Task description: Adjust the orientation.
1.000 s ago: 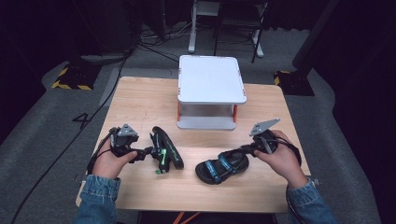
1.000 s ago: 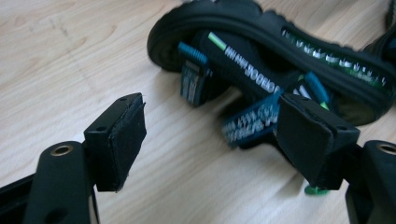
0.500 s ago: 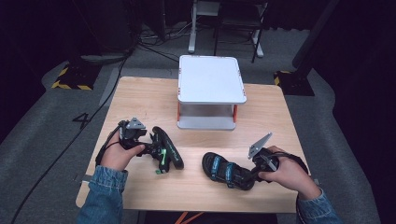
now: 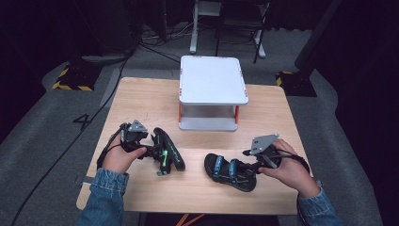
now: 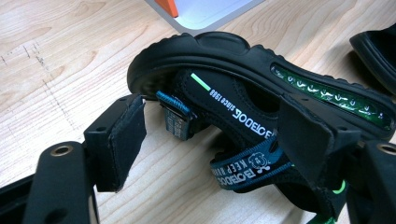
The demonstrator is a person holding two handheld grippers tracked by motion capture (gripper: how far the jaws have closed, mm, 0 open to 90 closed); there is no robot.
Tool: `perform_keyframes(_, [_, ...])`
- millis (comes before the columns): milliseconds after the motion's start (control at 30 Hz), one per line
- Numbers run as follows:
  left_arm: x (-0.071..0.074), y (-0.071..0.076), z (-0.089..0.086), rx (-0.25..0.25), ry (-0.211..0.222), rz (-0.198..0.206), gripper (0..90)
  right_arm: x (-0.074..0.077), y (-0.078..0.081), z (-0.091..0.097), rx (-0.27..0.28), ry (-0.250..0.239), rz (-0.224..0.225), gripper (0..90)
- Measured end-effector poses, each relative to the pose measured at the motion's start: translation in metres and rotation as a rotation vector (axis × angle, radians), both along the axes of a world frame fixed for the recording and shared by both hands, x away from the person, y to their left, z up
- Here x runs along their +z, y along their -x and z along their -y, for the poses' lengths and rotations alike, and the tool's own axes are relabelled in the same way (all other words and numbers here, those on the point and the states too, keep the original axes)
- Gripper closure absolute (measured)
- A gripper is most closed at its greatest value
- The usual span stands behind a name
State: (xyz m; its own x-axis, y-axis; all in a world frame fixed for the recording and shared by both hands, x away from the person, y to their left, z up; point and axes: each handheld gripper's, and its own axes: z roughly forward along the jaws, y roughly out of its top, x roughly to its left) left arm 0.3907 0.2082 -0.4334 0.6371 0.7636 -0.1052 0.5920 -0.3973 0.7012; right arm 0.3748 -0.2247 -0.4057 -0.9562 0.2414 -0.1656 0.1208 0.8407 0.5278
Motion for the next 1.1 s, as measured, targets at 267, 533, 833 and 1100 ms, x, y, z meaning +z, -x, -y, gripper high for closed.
perform_keyframes(267, [-0.001,0.007,-0.007,0.017,-0.010,0.001,24.9,-0.026,-0.011,-0.022,0.076,0.015,-0.029,72.5])
perform_keyframes(533, [-0.003,0.015,-0.015,0.041,-0.013,-0.002,24.9,-0.024,-0.033,-0.023,-0.219,-0.223,-0.002,75.3])
perform_keyframes(833, [-0.004,0.019,-0.021,0.060,-0.007,-0.005,24.9,-0.041,-0.062,-0.010,-0.386,-0.314,0.011,52.9])
perform_keyframes(1100, [-0.004,0.013,-0.016,0.046,-0.008,-0.010,24.9,0.005,-0.030,0.023,-0.259,-0.388,-0.070,49.8])
